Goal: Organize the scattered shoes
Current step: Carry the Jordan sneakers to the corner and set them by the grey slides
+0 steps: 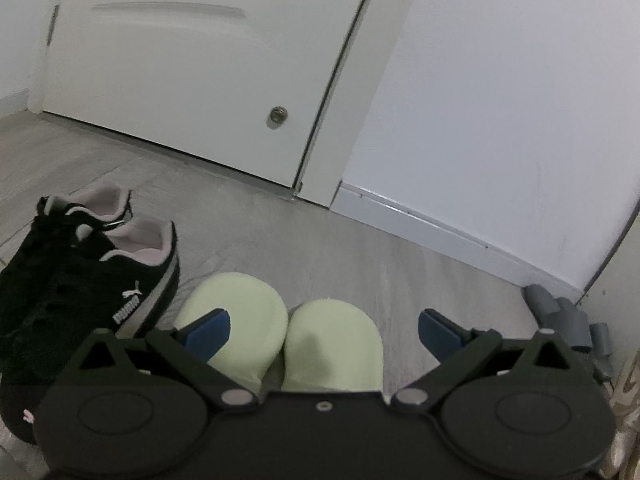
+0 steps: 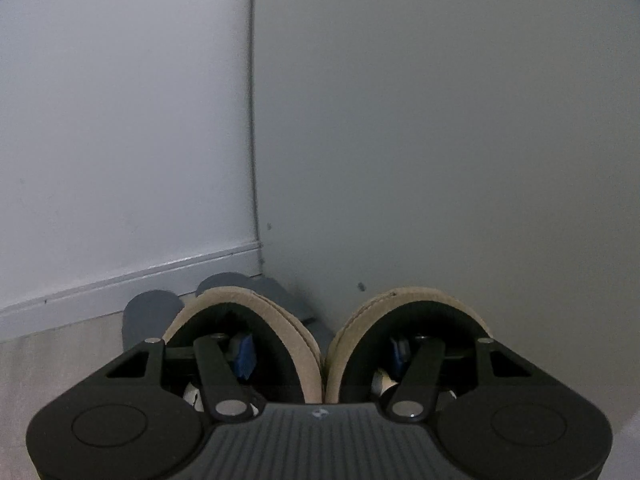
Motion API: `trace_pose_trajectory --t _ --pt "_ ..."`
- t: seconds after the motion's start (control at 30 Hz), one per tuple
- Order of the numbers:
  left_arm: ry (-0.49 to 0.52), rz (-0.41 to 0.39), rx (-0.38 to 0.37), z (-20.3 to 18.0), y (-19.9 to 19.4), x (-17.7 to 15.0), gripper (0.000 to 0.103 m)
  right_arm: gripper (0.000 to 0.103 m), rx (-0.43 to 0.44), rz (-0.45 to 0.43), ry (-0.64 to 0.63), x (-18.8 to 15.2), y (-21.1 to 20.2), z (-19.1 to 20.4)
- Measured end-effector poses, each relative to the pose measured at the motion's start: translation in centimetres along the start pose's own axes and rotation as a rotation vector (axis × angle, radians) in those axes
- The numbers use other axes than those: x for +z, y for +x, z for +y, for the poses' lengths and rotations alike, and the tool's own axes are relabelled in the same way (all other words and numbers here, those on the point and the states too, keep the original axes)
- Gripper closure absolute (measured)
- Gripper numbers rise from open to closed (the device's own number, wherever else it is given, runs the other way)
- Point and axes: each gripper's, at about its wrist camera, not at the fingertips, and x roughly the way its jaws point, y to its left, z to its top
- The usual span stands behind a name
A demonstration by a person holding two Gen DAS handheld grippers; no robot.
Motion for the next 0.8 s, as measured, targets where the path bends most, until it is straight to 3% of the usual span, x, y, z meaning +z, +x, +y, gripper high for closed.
trace_pose_trajectory --t 0.3,0.5,0.8 --pt "0.080 0.025 -0.021 -1.5 0.9 -0.5 0.001 0.044 0.149 0.140 -0.048 -0.5 4.3 0.5" --pt "0.064 0.011 -0.033 -1.2 0.7 -0.5 0.001 0.044 0.296 0.249 -0.218 -2.9 5.4 4.6" --pt "0.075 0.006 -0.038 -1.5 0.4 -0.5 0.001 0.041 0.322 0.393 -0.188 -2.5 5.8 4.6"
